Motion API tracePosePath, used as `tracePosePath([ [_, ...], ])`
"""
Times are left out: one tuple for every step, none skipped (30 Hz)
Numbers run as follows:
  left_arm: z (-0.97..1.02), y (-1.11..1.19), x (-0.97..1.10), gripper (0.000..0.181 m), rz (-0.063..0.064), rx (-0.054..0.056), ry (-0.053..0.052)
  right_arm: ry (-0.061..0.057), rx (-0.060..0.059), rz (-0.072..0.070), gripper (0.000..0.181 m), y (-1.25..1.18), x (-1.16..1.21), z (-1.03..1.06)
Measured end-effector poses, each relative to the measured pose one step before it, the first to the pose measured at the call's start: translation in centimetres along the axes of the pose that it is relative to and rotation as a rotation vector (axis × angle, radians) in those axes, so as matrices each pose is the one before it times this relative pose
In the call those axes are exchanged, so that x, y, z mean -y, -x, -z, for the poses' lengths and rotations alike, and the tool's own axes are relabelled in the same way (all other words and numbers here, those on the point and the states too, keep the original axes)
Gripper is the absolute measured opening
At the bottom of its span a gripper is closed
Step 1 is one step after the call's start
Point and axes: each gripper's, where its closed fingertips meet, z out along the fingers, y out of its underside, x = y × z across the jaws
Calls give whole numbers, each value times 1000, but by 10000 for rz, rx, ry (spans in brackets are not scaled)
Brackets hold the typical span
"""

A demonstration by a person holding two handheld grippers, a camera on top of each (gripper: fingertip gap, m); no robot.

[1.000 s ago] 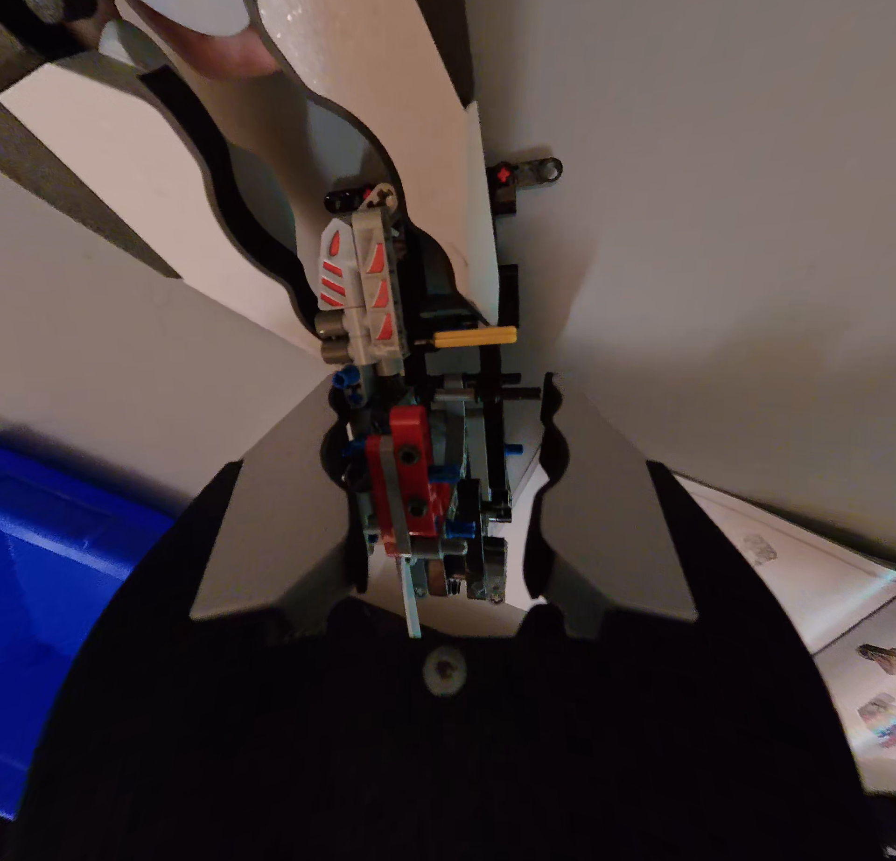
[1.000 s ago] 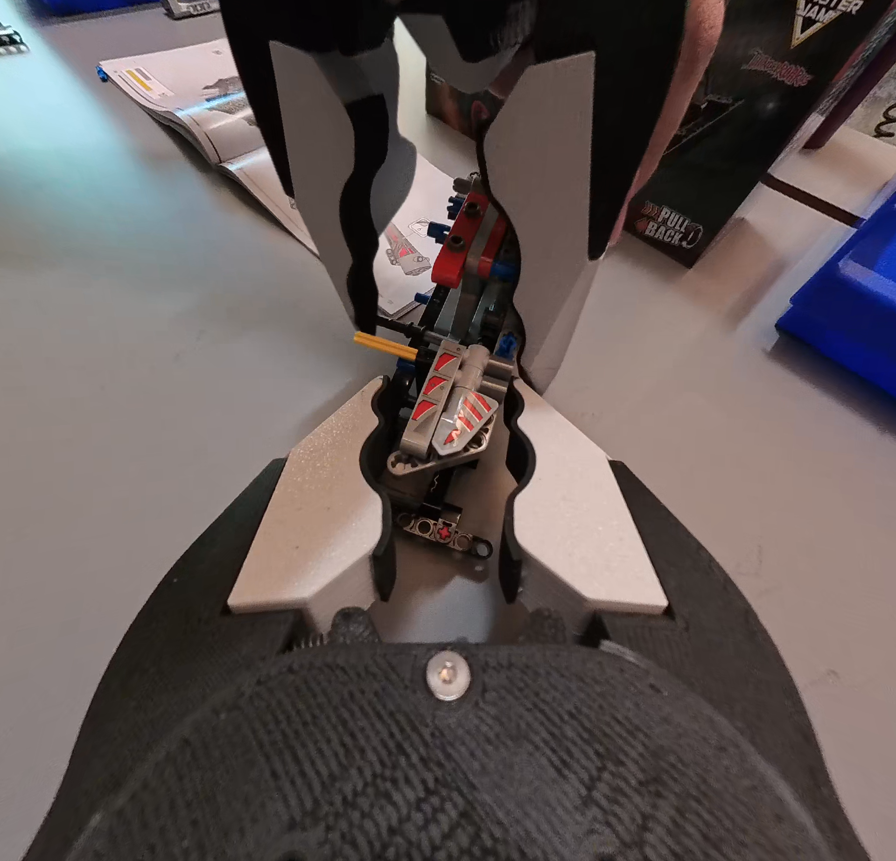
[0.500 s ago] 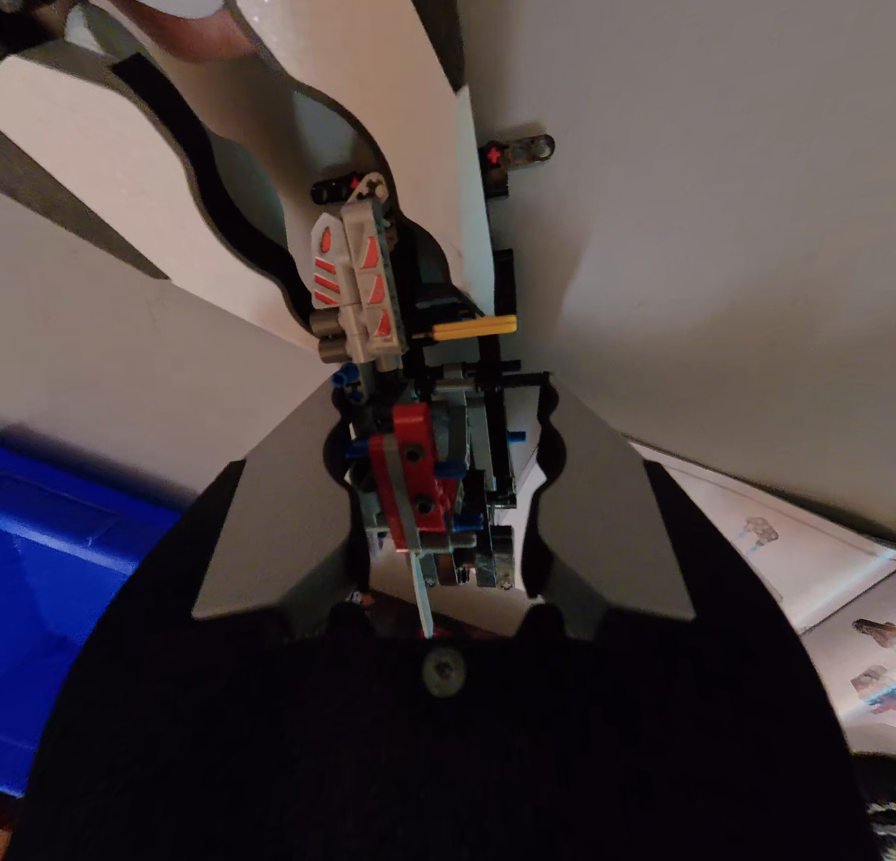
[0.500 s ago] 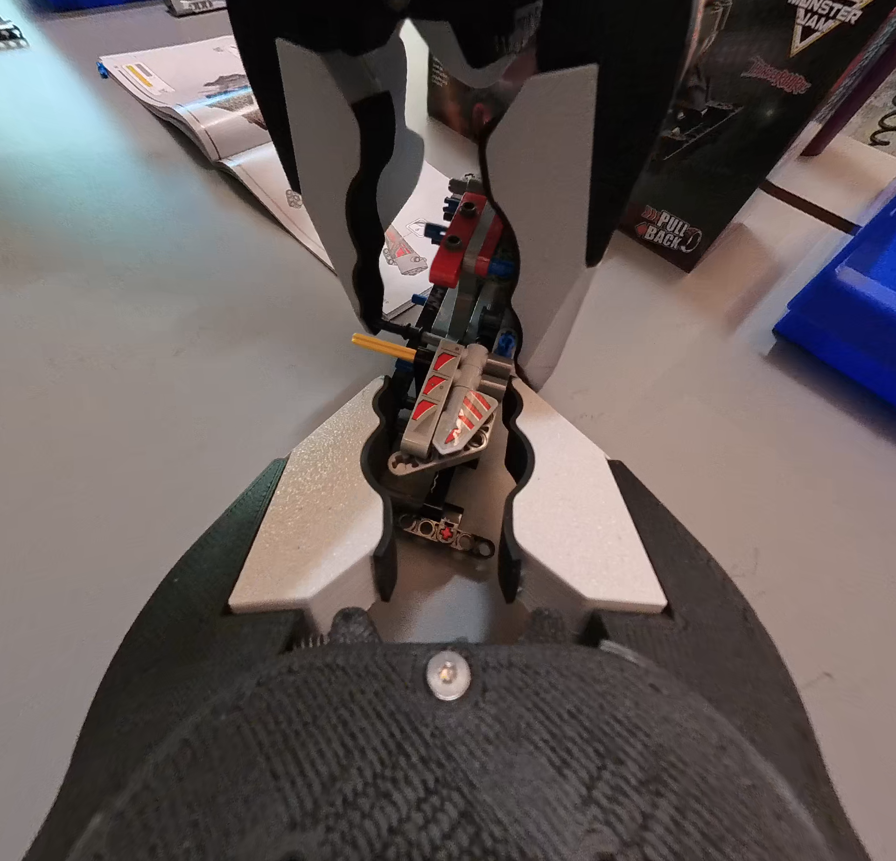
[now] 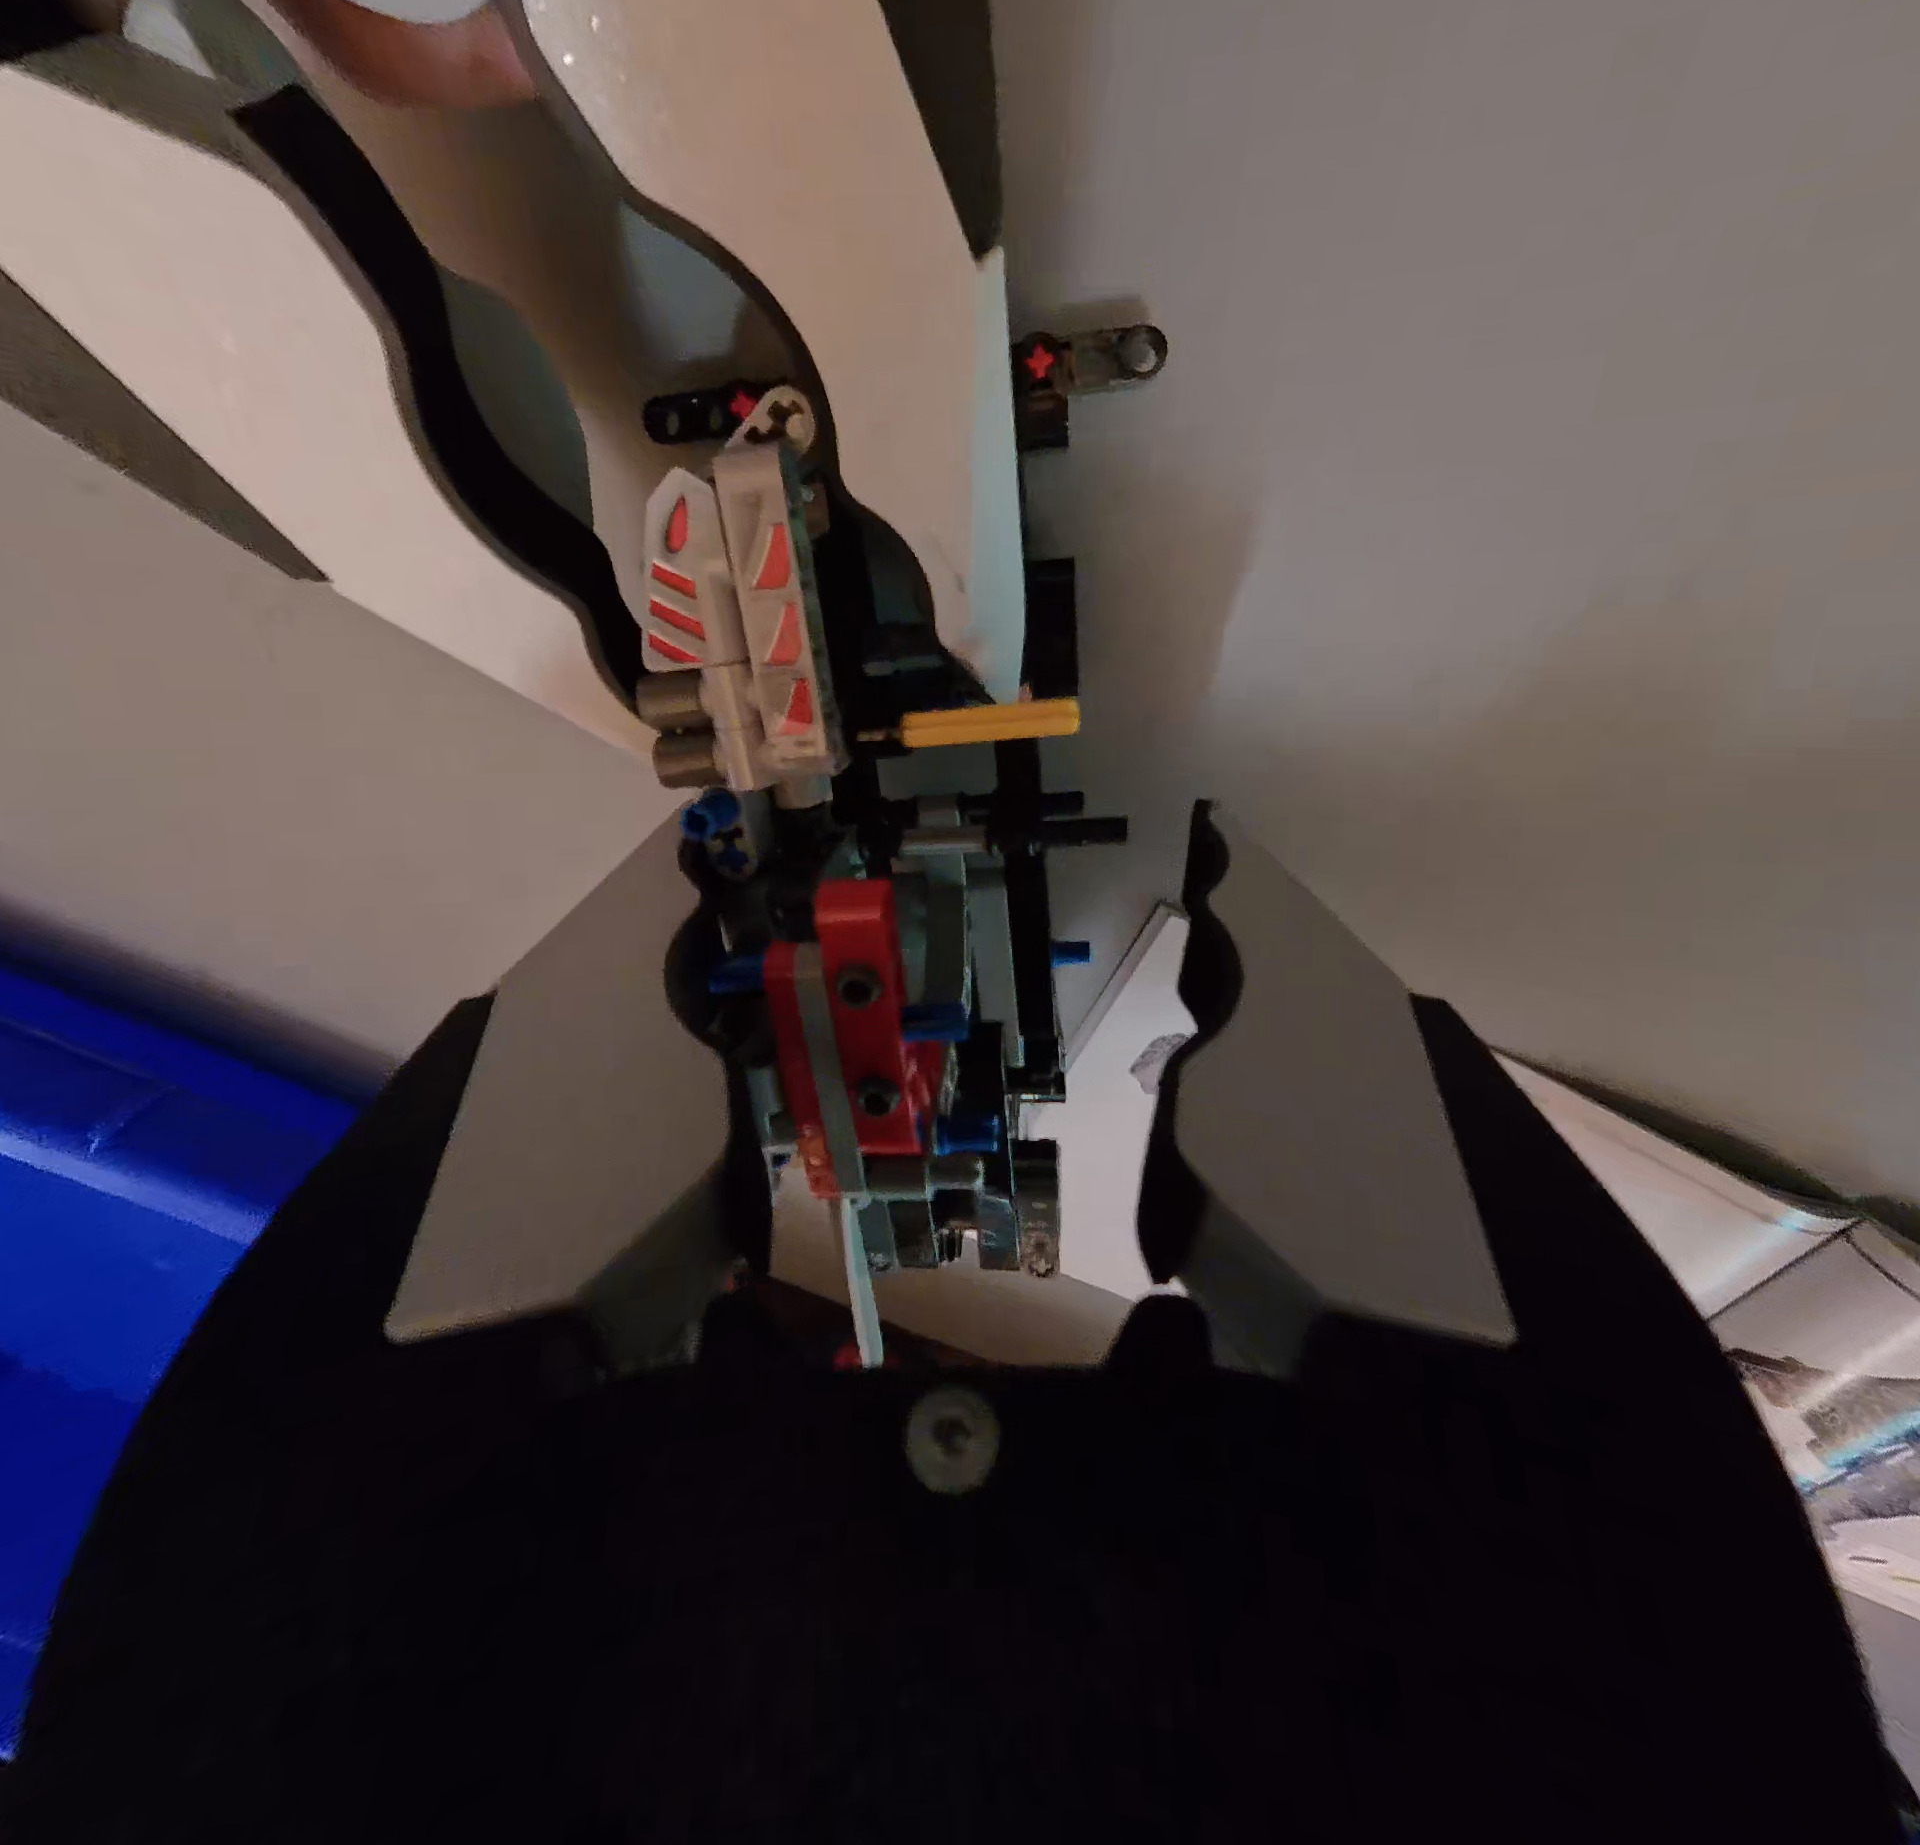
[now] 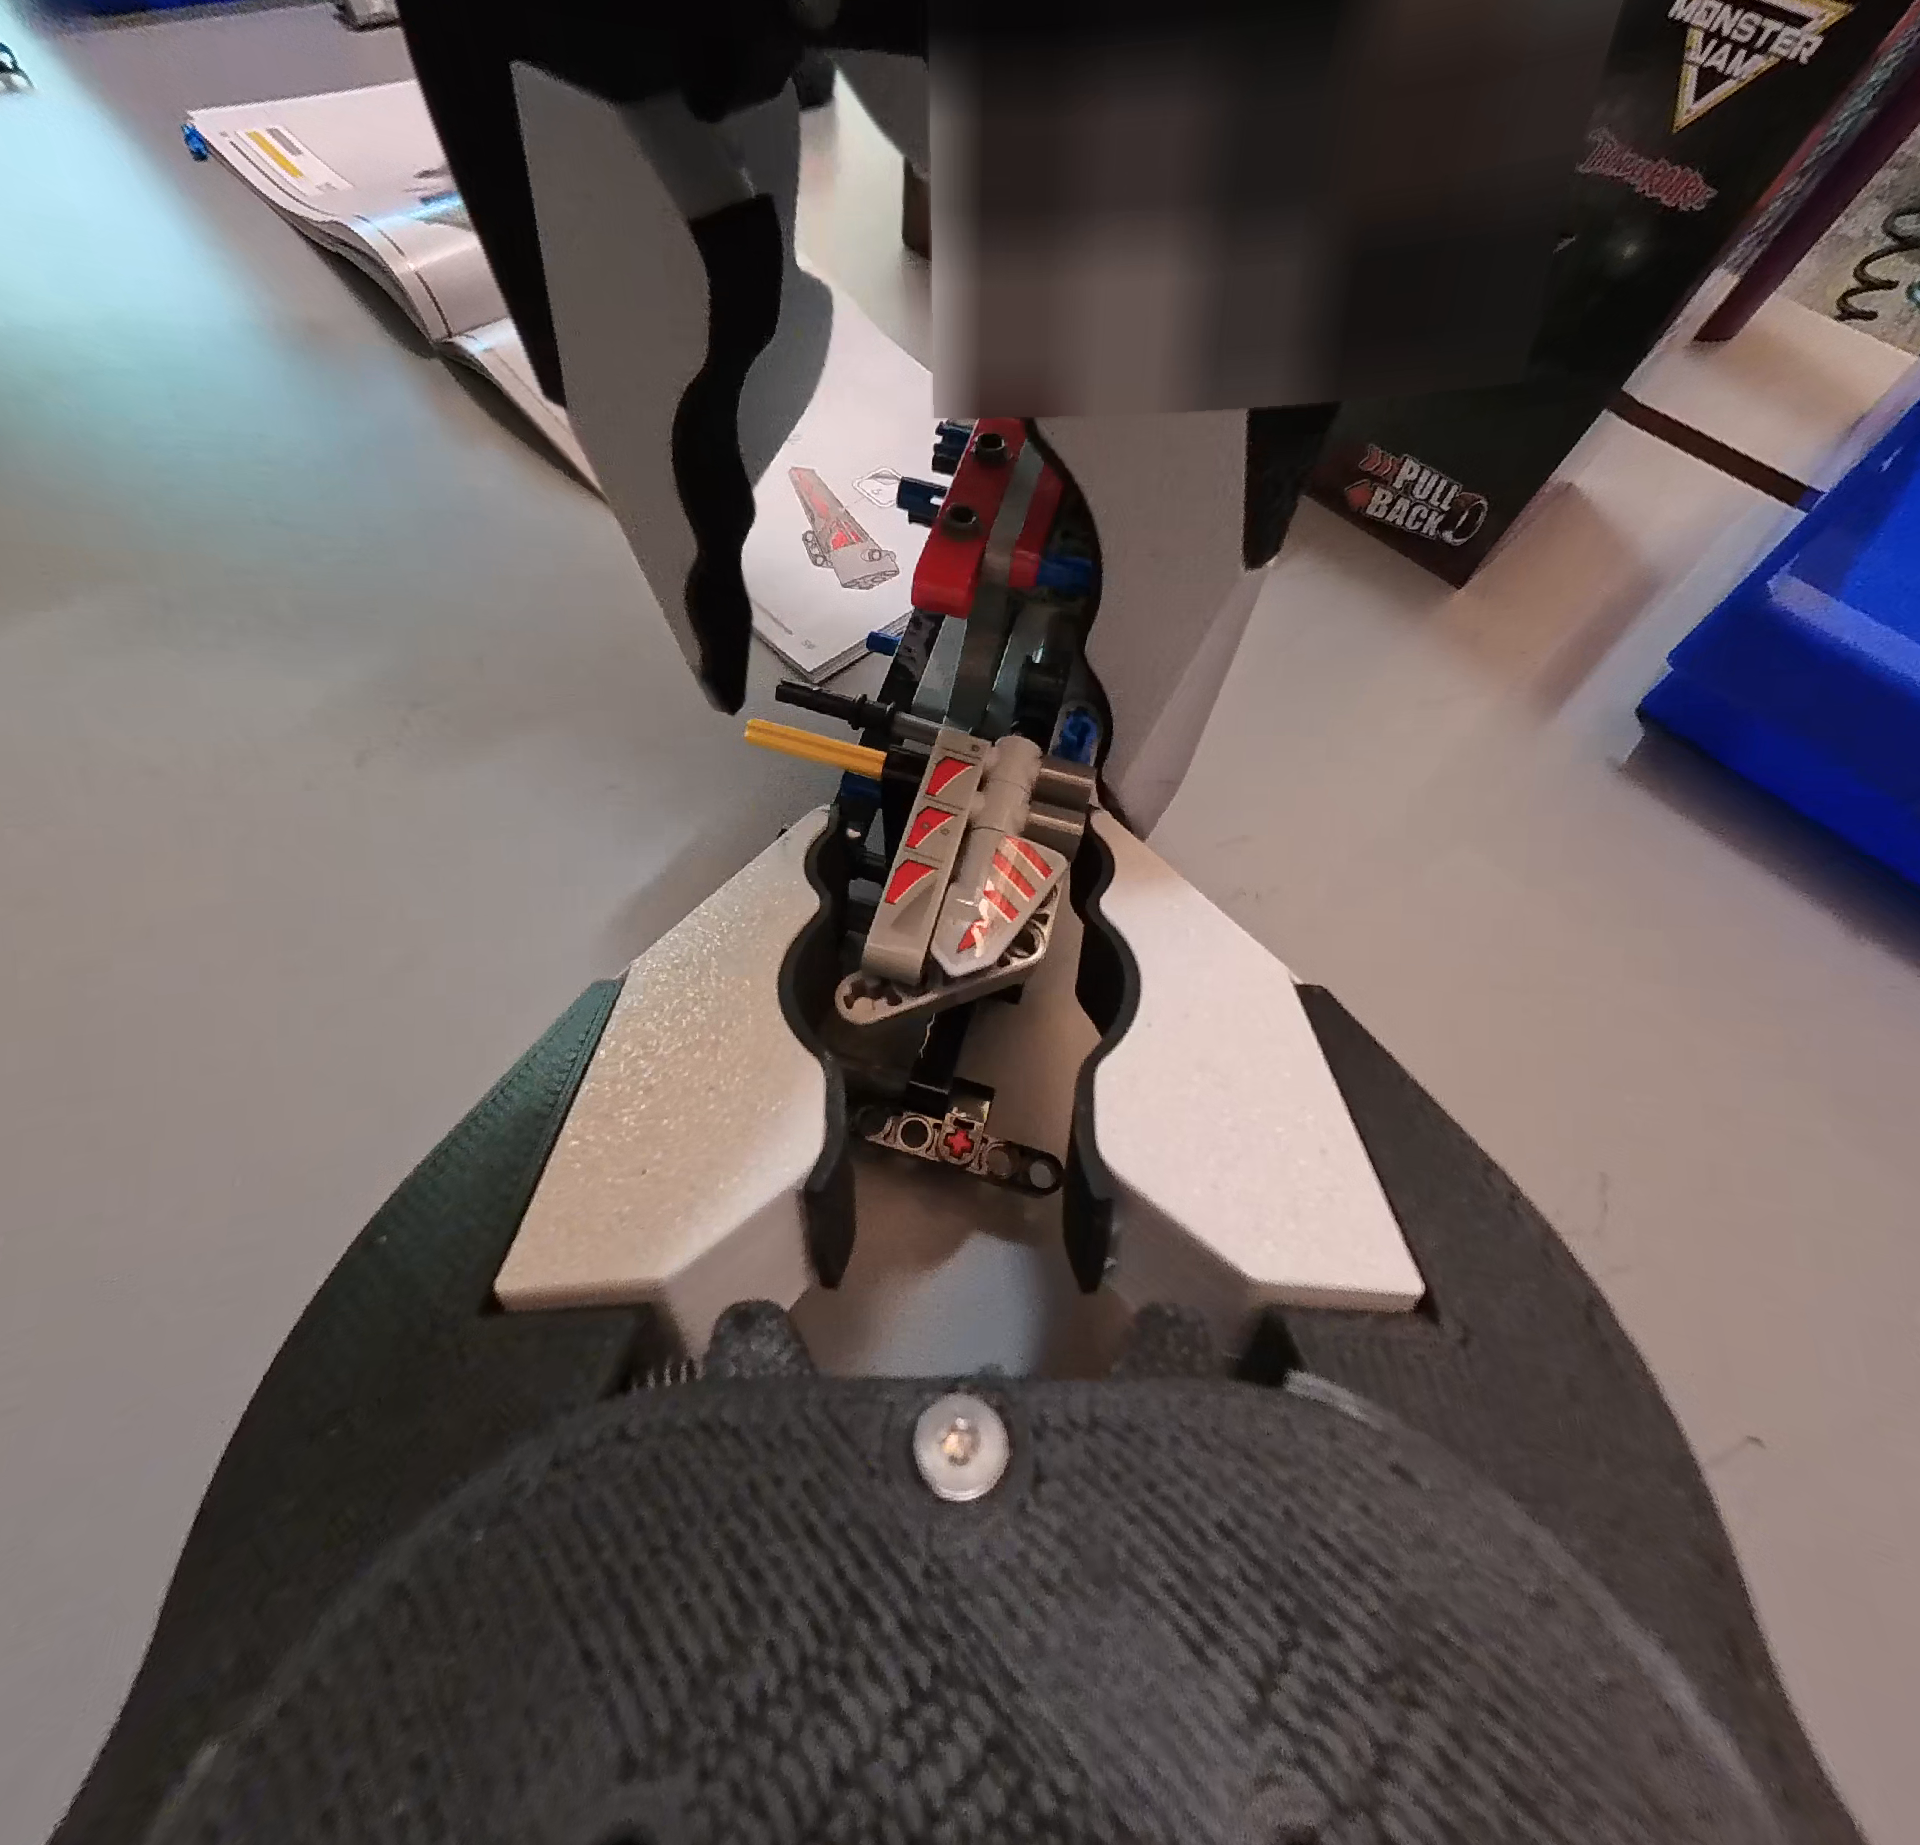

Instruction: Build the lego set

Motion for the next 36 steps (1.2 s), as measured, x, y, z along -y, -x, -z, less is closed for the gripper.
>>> tracePosePath([
  [-32, 11, 5, 86, 9, 50, 4, 5, -3, 7, 41, 5, -12, -4],
  [1, 10, 17, 85, 59, 21, -8, 3, 6, 7, 41, 14, 4, -13],
  [41, 19, 29, 83, 94, -21, -20, -6, 4, 23, 41, 17, 14, -9],
  [58, 177, 19, 76, 70, 79, -12, -19, 8, 28, 41, 35, 37, -4],
  [18, 126, -22, 73, -26, 72, 11, -4, -18, 10, 40, 1, 15, -15],
  [-31, 32, -25, 74, -4, 35, 25, 21, -20, -6, 40, -36, -30, -7],
  [-46, 9, 2, 74, 13, 31, 21, 9, -12, -7, 40, -20, -11, 2],
  [-26, -4, -20, 74, 12, 27, 14, -2, -2, -1, 40, -11, 4, -6],
  [28, -16, 21, 74, 23, 6, -2, -7, 8, 10, 40, 26, 20, 2],
  [28, -19, 15, 73, -29, 15, -19, -12, 0, 14, 40, 17, 13, 6],
  [22, 4, 40, 73, -26, 27, -22, -8, 0, 3, 40, 5, 9, -1],
  [39, -35, 53, 73, 45, -5, -28, -16, 7, -5, 40, 11, 40, -2],
  [92, -41, 46, 72, 56, -19, -20, -30, 1, -1, 40, 8, 47, 13],
  [62, -35, 45, 72, 38, 0, -10, -20, -5, -6, 40, -4, 36, -9],
  [45, -21, 64, 72, 42, 2, -15, -17, -5, -6, 40, -3, 33, -7],
  [53, -44, 76, 71, 68, 3, -18, -12, -12, -10, 40, -10, 26, -4],
  [75, -41, 27, 71, 43, 4, -10, -17, -7, -10, 39, -5, 41, -3],
  [99, -55, 57, 70, 42, -22, -10, -29, 5, -20, 39, 22, 53, 1],
  [69, -61, 17, 70, 67, -33, -11, -24, -7, -23, 39, -4, 52, -12],
  [15, 15, 26, 70, 51, 23, 21, 1, -39, -34, 39, -65, 5, -19],
  [-48, 60, -25, 70, 27, 57, 75, 31, -56, -29, 39, -93, -39, -38],
  [-66, 55, -26, 70, 9, 42, 99, 41, -55, -12, 39, -71, -53, -25],
  [-61, 46, -14, 71, -72, 40, 89, 35, -33, -17, 39, -51, -47, -26],
  [-58, 53, 36, 72, -116, 61, 49, 49, -10, -20, 38, -23, -63, -46],
  [-85, 34, -18, 72, -87, 28, 24, 72, -63, -16, 38, -97, -94, -53],
  [-110, 27, -49, 73, -23, 3, 16, 65, -57, -23, 38, -78, -88, -47],
  [-8, -22, 39, 73, 30, -53, -22, -9, 4, 4, 37, 3, 12, -6],
  [63, -64, 76, 72, 87, -96, -54, -22, 25, 8, 37, 43, 26, 19],
  [58, -19, 51, 71, 95, -46, -74, -21, 11, 18, 38, 27, 24, 1],
  [15, -18, 41, 71, 25, 16, -45, -10, 0, 21, 37, 20, 18, -7],
  [7, -20, 2, 71, -4, 34, 11, -2, 7, 1, 37, 9, 3, -2],
  [20, -22, -2, 70, 9, -3, 33, -1, 9, -11, 37, -2, 0, -3],
  [-9, 5, -26, 70, -4, -11, 21, 4, -6, -14, 38, -16, -2, -7],
  [-31, 10, -64, 70, -19, -37, 0, 9, -20, -18, 37, -41, -8, -9],
  [-5, 4, -50, 70, 13, -59, -28, 6, -18, -9, 37, -35, -14, -10],
  [-6, 30, -76, 70, 8, -26, -5, 13, -28, -16, 37, -38, -19, -13],
])
